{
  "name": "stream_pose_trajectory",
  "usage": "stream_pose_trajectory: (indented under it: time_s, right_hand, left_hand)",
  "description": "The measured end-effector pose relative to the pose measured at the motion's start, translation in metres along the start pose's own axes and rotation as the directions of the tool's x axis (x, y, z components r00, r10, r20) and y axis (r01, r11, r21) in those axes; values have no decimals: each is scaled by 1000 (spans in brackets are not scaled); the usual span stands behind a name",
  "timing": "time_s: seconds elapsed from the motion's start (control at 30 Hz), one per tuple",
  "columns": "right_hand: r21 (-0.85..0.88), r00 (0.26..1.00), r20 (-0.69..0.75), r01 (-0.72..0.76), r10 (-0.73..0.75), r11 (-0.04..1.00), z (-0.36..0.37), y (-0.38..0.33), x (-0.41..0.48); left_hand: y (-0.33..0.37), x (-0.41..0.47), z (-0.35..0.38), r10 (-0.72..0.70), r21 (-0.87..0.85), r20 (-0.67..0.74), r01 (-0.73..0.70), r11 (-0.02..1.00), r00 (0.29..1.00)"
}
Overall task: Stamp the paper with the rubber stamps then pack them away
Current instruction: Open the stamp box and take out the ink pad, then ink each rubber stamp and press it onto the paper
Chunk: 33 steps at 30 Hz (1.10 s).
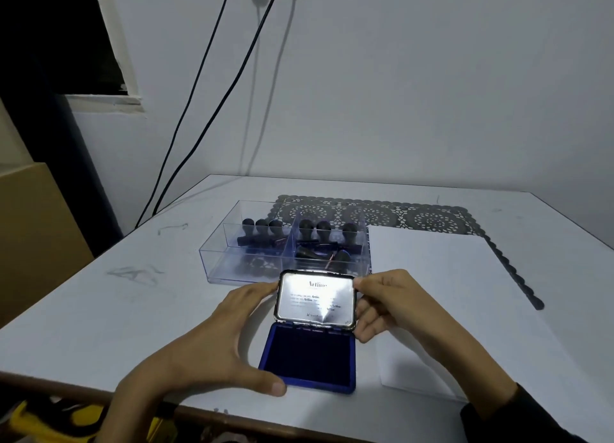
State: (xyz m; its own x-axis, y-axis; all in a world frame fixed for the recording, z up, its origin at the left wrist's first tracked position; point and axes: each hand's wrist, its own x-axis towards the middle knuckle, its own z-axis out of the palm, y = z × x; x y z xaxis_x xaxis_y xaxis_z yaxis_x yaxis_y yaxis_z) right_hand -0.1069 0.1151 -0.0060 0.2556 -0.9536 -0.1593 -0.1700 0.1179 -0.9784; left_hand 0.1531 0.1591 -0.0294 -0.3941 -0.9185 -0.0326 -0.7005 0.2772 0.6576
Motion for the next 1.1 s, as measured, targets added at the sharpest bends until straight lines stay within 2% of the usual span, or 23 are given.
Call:
stream_pose_trajectory:
  time_s: [0.23, 0.33, 0.4, 0.43, 0.5, 0.57, 0.63, 0.73, 0.87, 1.0, 1.1]
  right_hand:
    - [-39, 994, -76, 74, -77, 996, -2, 8, 7]
    - [-56, 983, -142, 107, -114, 993, -6, 6, 4]
    - [-177, 955, -209, 176, -211, 968, -14, 2, 3]
    - [-295, 930, -248, 195, -272, 935, -20, -1, 3]
    - [-500, 895, -283, 168, -344, 850, -31, -8, 5]
    - [-616, 932, -179, 143, -314, 775, -39, -13, 12]
    - [-654, 978, 5, 160, -207, 740, -43, -12, 21]
    - [-620, 966, 192, 256, -173, 742, -43, 7, 36]
    - [-529, 944, 231, 326, -236, 783, -42, 21, 42]
    - [-471, 947, 184, 320, -263, 822, -40, 20, 44]
    - [-435, 950, 162, 311, -267, 845, -37, 22, 50]
  left_hand:
    - [-3, 8, 0, 17, 76, 15, -18, 997, 1000]
    - [-6, 4, -3, 32, 25, -20, -31, 999, 999]
    - [-9, -1, -11, 41, -75, -181, -55, 996, 983]
    - [-15, -2, -17, 40, -127, -312, -84, 988, 949]
    - [-31, -1, -29, -8, -198, -552, -122, 972, 834]
    - [-46, 6, -42, -72, -217, -633, -87, 972, 771]
    - [-55, 16, -49, -133, -253, -557, -15, 967, 820]
    - [-58, 31, -45, -131, -381, -385, -28, 924, 914]
    - [-59, 45, -39, -39, -348, -391, -108, 931, 919]
    - [-57, 51, -40, -102, -419, -452, -110, 901, 886]
    - [-58, 58, -38, -115, -411, -491, -113, 905, 864]
